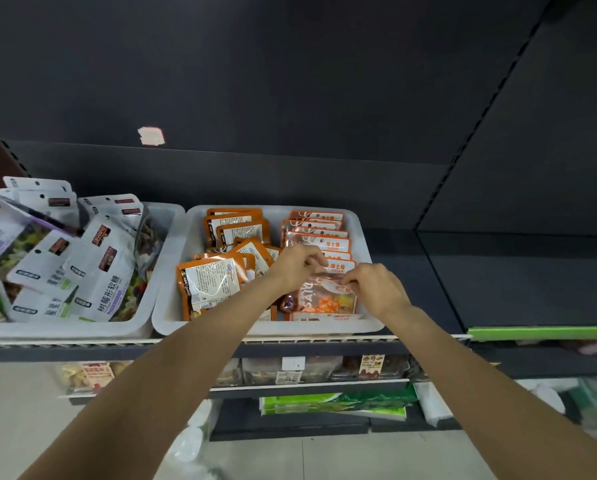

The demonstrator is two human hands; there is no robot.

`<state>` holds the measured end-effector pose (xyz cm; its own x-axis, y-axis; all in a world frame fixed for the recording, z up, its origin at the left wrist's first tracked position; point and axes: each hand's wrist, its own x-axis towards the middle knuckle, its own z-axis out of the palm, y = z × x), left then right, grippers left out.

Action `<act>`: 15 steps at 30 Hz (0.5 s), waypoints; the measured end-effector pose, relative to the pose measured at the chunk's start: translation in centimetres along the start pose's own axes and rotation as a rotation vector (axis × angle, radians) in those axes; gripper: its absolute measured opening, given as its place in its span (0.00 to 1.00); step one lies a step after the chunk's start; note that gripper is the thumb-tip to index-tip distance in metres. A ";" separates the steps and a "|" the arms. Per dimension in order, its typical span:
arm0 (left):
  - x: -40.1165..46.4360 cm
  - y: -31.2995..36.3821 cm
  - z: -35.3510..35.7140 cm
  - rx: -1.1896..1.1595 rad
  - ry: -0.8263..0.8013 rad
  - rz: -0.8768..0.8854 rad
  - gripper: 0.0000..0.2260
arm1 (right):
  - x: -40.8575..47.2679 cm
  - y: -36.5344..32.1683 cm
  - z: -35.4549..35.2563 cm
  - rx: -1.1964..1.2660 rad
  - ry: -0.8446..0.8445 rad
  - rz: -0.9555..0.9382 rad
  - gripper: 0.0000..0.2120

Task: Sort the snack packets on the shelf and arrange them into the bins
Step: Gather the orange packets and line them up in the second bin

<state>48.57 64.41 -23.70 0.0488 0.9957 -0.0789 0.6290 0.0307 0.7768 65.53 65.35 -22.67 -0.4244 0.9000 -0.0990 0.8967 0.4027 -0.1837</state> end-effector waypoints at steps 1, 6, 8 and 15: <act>-0.2 -0.6 0.1 -0.016 0.014 -0.015 0.10 | 0.0 0.0 0.1 -0.006 0.001 -0.008 0.13; -1.3 -2.1 0.4 -0.187 0.042 -0.098 0.23 | 0.9 1.5 -0.3 0.272 0.001 -0.004 0.27; -1.3 -2.7 0.1 -0.218 -0.028 -0.145 0.27 | 1.5 1.5 -0.5 0.297 -0.116 0.004 0.34; -2.2 -2.1 -1.7 0.024 0.065 -0.057 0.20 | 3.0 -1.2 0.4 0.327 -0.071 -0.080 0.26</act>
<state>45.83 62.32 -24.06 -0.0381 0.9960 -0.0814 0.6477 0.0866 0.7569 63.12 67.48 -23.09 -0.5100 0.8491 -0.1373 0.7774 0.3867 -0.4961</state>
